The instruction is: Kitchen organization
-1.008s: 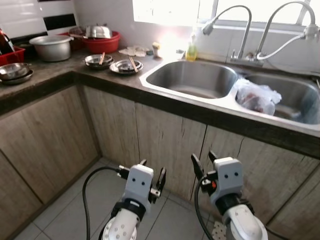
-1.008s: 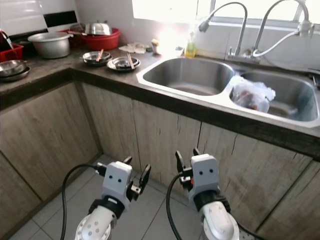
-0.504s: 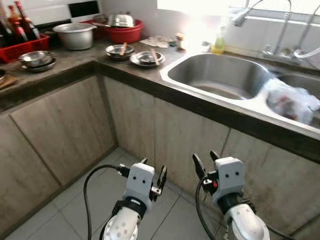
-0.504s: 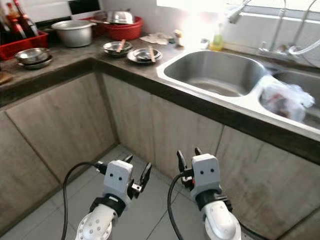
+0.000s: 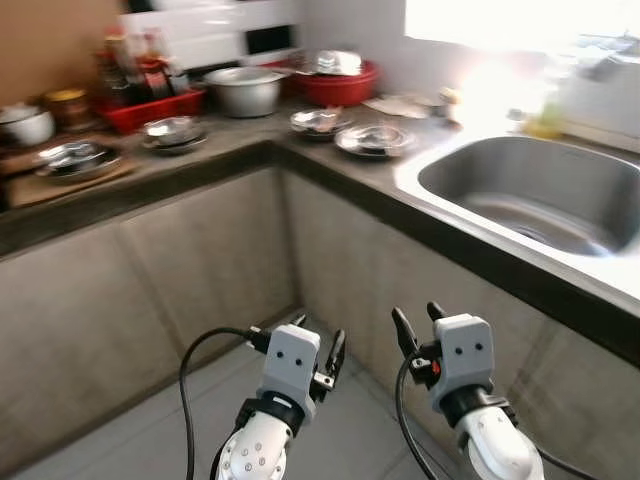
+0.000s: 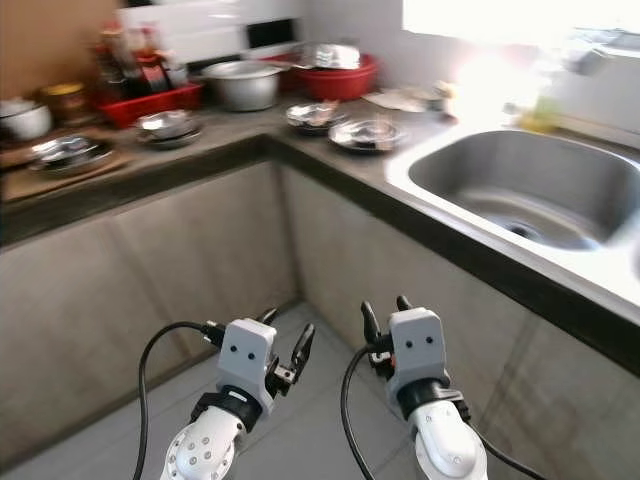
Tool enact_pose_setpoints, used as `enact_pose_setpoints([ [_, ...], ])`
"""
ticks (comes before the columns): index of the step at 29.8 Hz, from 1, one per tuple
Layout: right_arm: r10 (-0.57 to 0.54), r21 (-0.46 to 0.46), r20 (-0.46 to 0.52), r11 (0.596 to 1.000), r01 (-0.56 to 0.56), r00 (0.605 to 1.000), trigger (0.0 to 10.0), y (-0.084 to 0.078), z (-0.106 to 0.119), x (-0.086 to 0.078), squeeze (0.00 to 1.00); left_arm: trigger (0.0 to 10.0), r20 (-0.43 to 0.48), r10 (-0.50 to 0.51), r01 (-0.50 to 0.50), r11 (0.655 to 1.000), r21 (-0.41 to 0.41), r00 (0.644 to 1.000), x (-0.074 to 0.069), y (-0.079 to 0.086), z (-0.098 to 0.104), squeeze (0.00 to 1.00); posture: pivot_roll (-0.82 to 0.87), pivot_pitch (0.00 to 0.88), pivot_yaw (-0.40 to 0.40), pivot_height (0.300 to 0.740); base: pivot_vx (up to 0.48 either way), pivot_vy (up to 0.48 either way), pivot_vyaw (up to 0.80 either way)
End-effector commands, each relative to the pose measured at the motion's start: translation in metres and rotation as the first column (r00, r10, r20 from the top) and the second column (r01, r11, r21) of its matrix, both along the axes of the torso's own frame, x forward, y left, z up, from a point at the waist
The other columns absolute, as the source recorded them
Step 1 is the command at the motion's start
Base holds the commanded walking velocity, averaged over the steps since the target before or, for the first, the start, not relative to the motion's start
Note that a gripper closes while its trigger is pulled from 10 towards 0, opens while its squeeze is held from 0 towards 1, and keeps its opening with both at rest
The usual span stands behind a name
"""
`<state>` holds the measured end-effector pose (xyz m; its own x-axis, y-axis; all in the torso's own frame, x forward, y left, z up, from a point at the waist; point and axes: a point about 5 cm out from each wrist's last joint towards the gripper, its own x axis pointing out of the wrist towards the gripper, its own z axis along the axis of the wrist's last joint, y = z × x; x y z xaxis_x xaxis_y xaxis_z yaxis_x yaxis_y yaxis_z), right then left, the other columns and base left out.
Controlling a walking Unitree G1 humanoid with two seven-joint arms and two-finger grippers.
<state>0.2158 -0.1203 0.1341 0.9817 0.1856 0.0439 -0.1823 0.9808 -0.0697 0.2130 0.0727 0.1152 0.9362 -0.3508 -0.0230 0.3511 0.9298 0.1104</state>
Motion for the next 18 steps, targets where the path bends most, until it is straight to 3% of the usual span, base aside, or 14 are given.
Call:
enact_pose_setpoints([
  [1,0.022,0.010,0.009,1.000,-0.022,1.000,10.0,0.0065,0.0022,0.0008,0.00,10.0,-0.004,0.017,-0.017,1.000,0.019,1.000,0.0011,0.0055,-0.0023,0.00,0.10,0.000,-0.029,0.740,0.307,0.000,0.80],
  [18,0.025,0.006,0.022,1.000,-0.026,0.999,10.0,0.0082,0.0035,0.0052,0.00,10.0,0.001,0.013,-0.013,1.000,0.023,1.000,0.0034,0.0046,-0.0022,0.00,0.11,0.000,-0.032,0.740,0.307,0.000,0.80],
])
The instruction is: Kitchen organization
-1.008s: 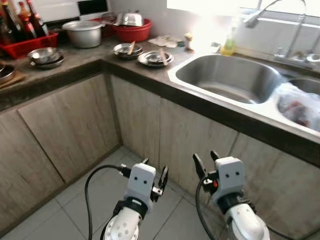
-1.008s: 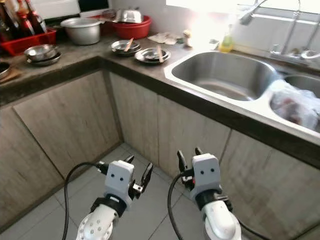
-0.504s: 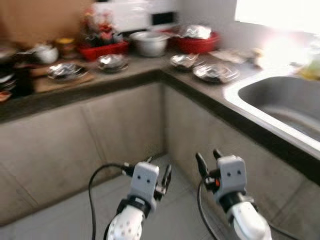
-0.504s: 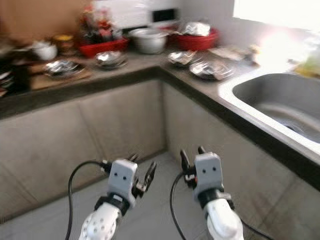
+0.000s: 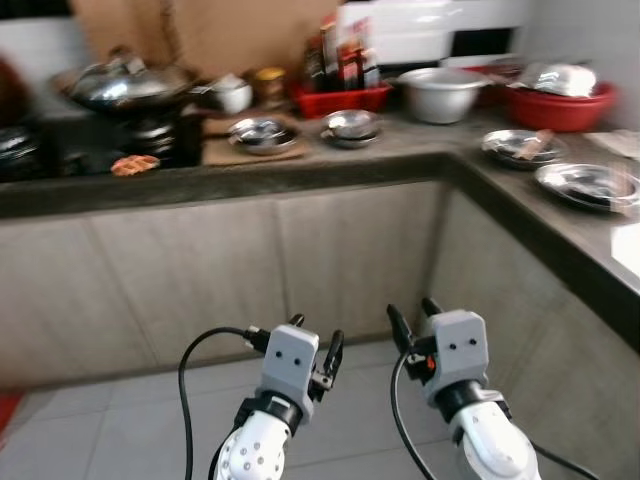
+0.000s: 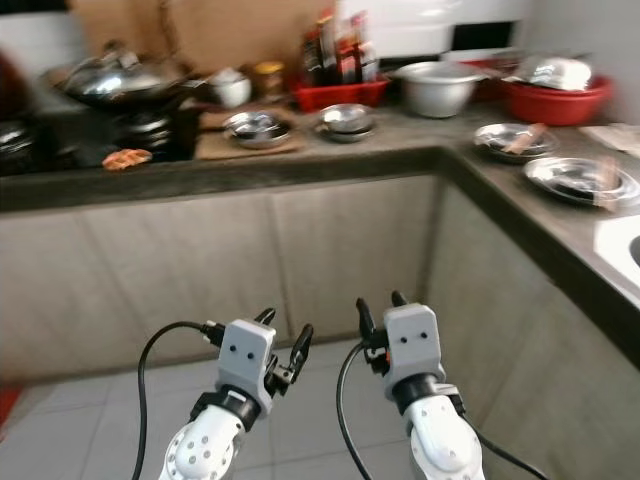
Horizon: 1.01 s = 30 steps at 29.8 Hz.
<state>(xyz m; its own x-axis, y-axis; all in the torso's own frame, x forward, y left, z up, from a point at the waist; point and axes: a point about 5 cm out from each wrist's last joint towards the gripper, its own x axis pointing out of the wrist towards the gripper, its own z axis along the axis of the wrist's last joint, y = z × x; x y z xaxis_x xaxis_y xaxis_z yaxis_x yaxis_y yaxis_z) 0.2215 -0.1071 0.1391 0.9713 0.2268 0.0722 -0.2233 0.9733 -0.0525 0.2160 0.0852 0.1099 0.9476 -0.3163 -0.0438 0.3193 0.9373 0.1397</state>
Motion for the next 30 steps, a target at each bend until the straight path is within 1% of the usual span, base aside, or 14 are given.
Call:
enact_pose_setpoints([
  [1,-0.020,-0.014,-0.002,1.000,0.020,1.000,10.0,-0.0049,-0.0016,-0.0004,0.00,10.0,0.011,-0.022,0.022,1.000,-0.012,1.000,0.0006,-0.0080,0.0031,0.00,0.11,0.000,-0.032,0.740,0.304,0.000,0.80],
  [3,-0.026,-0.010,-0.005,1.000,0.025,1.000,10.0,-0.0048,-0.0022,-0.0001,0.00,10.0,0.011,-0.020,0.020,1.000,-0.010,1.000,0.0007,-0.0079,0.0030,0.00,0.11,0.000,-0.033,0.740,0.304,0.000,0.80],
  [18,-0.049,0.002,-0.009,0.999,0.049,0.999,10.0,-0.0079,-0.0035,0.0031,0.00,10.0,0.013,-0.008,0.008,1.000,-0.009,1.000,0.0017,-0.0060,0.0038,0.00,0.11,0.000,-0.033,0.740,0.305,0.000,0.00],
  [30,-0.047,0.009,-0.011,0.999,0.047,0.999,10.0,-0.0063,-0.0036,0.0026,0.00,10.0,0.016,-0.013,0.013,1.000,-0.008,1.000,0.0017,-0.0057,0.0042,0.00,0.11,0.000,-0.032,0.740,0.336,0.000,0.00],
])
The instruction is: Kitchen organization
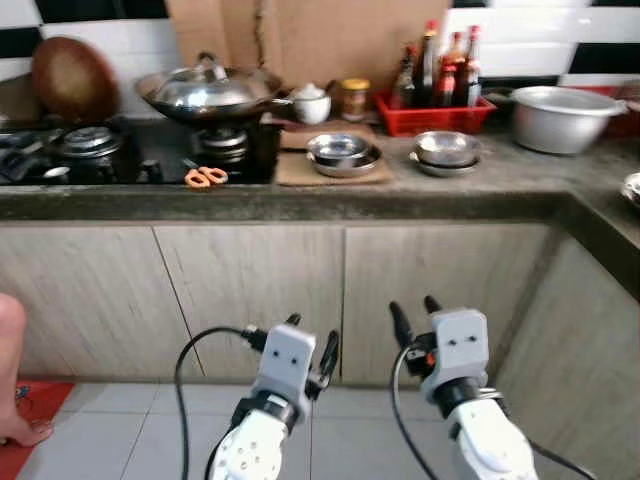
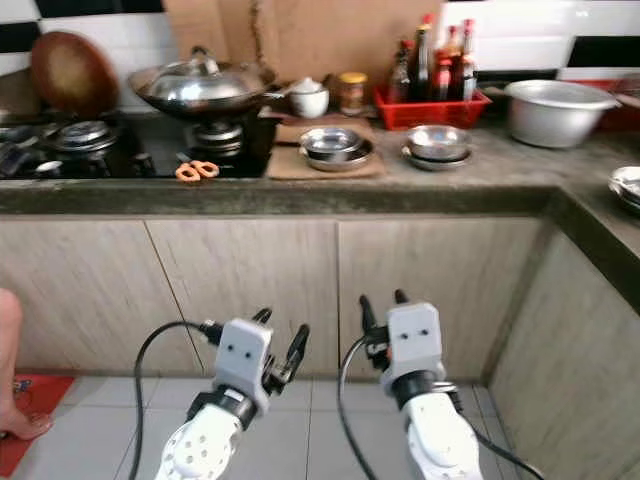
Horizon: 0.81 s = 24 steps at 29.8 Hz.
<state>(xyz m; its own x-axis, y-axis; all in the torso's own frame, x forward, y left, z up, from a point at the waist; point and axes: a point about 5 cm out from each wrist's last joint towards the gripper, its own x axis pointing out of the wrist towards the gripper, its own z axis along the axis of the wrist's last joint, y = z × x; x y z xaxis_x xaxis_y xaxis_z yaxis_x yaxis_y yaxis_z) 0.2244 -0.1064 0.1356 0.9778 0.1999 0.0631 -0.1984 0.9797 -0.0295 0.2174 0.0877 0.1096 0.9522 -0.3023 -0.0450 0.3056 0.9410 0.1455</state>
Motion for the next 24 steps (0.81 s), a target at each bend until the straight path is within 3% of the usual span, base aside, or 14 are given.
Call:
enact_pose_setpoints([
  [1,-0.021,-0.011,0.003,1.000,0.021,1.000,10.0,-0.0069,-0.0001,-0.0003,0.00,10.0,0.015,-0.028,0.028,1.000,-0.014,1.000,0.0002,-0.0081,0.0045,0.00,0.11,0.000,-0.032,0.740,0.352,0.000,0.00],
  [24,-0.013,-0.010,0.020,1.000,0.013,1.000,10.0,-0.0076,0.0023,0.0033,0.00,10.0,0.014,-0.033,0.033,0.999,-0.016,0.999,0.0002,-0.0101,0.0027,0.00,0.11,0.000,-0.036,0.740,0.354,0.000,0.00],
])
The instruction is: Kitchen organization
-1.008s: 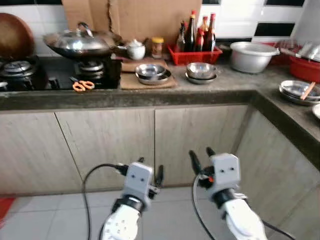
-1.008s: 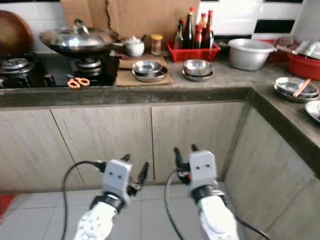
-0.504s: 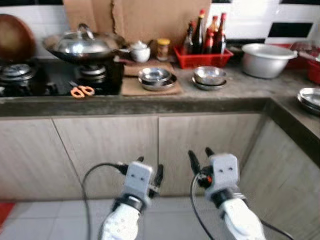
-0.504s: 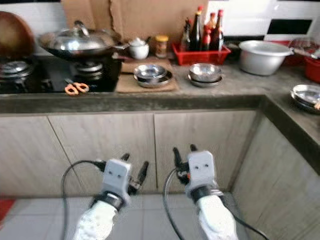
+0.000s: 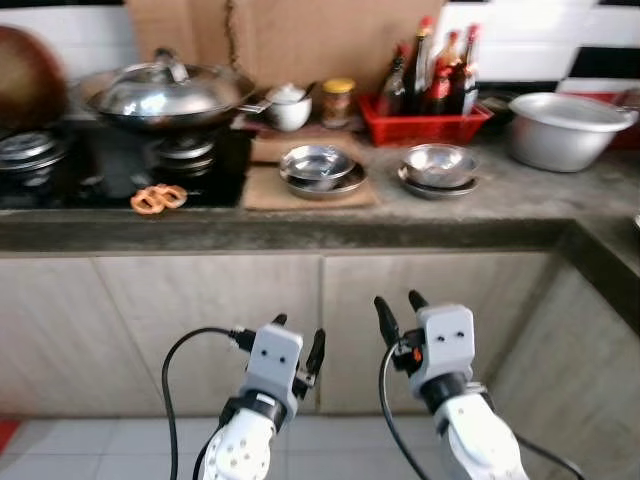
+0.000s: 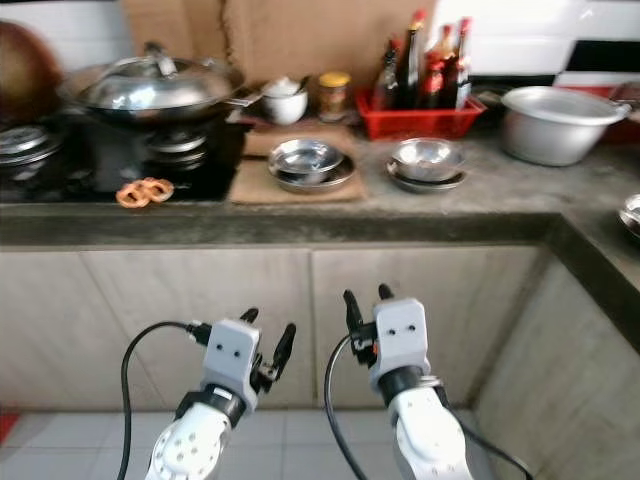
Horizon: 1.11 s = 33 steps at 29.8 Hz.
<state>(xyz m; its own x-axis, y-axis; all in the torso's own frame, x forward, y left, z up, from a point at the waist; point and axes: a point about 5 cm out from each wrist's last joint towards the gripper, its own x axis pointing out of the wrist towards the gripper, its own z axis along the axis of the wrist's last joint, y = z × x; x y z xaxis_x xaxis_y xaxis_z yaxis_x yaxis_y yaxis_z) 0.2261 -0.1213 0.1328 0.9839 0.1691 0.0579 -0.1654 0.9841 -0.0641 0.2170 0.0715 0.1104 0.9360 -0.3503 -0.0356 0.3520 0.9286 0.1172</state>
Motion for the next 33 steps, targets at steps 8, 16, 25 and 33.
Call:
enact_pose_setpoints([
  [8,0.032,0.014,0.029,0.999,-0.032,0.999,10.0,0.007,0.006,0.005,0.00,10.0,0.016,0.015,-0.015,1.000,0.011,1.000,0.001,0.005,0.001,0.00,0.11,0.000,-0.041,0.740,0.365,0.000,0.00],
  [16,0.040,0.003,0.045,0.999,-0.041,0.998,10.0,0.007,0.010,0.009,0.00,10.0,0.016,0.014,-0.014,1.000,0.012,1.000,0.002,0.004,0.001,0.00,0.11,0.000,-0.042,0.740,0.366,0.000,0.00],
  [25,0.048,-0.028,0.045,0.999,-0.046,0.998,10.0,0.006,0.008,0.010,0.00,10.0,0.022,0.016,-0.016,1.000,0.012,1.000,0.003,0.004,0.001,0.00,0.11,0.000,-0.044,0.740,0.363,0.000,0.00],
  [33,0.038,-0.033,0.070,0.999,-0.036,0.997,10.0,0.004,0.013,0.014,0.00,10.0,0.024,0.013,-0.014,1.000,0.014,1.000,0.003,0.005,0.002,0.00,0.11,0.000,-0.039,0.740,0.364,0.000,0.46],
])
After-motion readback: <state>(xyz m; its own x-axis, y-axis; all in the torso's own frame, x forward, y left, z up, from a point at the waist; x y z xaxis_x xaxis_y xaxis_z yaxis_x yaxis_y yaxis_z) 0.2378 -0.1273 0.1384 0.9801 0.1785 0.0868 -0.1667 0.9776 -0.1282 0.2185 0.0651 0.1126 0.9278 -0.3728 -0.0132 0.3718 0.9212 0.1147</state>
